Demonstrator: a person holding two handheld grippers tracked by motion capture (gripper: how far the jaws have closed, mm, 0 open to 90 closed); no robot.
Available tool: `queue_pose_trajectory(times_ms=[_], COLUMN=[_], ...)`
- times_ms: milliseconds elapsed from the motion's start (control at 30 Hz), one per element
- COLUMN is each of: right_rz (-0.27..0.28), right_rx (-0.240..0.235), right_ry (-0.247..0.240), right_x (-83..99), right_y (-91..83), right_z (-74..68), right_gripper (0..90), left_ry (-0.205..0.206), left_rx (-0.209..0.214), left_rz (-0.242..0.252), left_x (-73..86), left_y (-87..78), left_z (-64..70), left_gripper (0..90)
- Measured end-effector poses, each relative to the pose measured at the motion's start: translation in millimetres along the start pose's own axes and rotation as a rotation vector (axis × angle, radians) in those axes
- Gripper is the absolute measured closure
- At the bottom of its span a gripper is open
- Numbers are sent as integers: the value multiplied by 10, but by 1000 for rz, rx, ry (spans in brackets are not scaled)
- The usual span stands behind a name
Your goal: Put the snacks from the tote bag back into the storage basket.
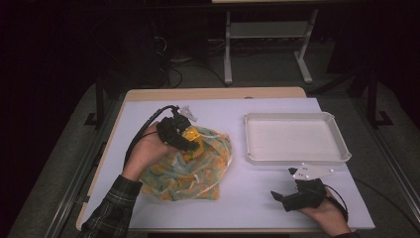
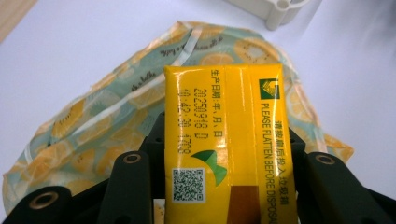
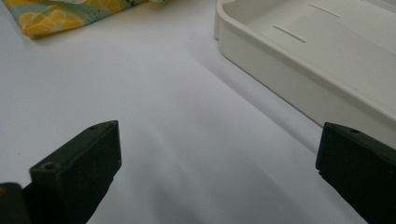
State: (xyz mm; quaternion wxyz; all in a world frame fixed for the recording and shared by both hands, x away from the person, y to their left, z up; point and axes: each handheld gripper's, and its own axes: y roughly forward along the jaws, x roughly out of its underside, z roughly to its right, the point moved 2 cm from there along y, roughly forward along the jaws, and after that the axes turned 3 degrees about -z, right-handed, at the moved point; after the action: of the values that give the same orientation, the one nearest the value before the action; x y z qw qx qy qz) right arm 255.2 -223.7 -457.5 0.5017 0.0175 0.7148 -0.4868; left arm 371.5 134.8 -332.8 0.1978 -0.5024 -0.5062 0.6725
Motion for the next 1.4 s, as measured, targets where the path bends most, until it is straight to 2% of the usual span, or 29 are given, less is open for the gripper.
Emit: queue_pose_trajectory(times_ms=[433,700,867,1000,1267,1300,1400], right_rz=[3,2,3,3,4,4,5], right_rx=[-5,-10,-10,-14,-14,-14,-16], right_ry=[-11,-9,-7,-2,-6,-14,-11], right_x=[11,9,8,8,8,10,9], right_y=[-3,-7,-9,-4,-6,-7,-7], right_z=[-9,-14,-17,-23,-21,-16,-16], right_gripper=[0,0,0,0,0,0,0], left_ry=[-1,19,18,29,19,30,29], left_rx=[-1,14,23,32,46,45,44], left_rz=[36,47,64,66,75,77,78], left_x=[-152,-243,-308,-370,-454,-483,-510], left_y=[-19,-23,0,27,68,80,96], left_z=[63,95,140,166,211,216,228], left_gripper=[532,532,533,533,533,533,533])
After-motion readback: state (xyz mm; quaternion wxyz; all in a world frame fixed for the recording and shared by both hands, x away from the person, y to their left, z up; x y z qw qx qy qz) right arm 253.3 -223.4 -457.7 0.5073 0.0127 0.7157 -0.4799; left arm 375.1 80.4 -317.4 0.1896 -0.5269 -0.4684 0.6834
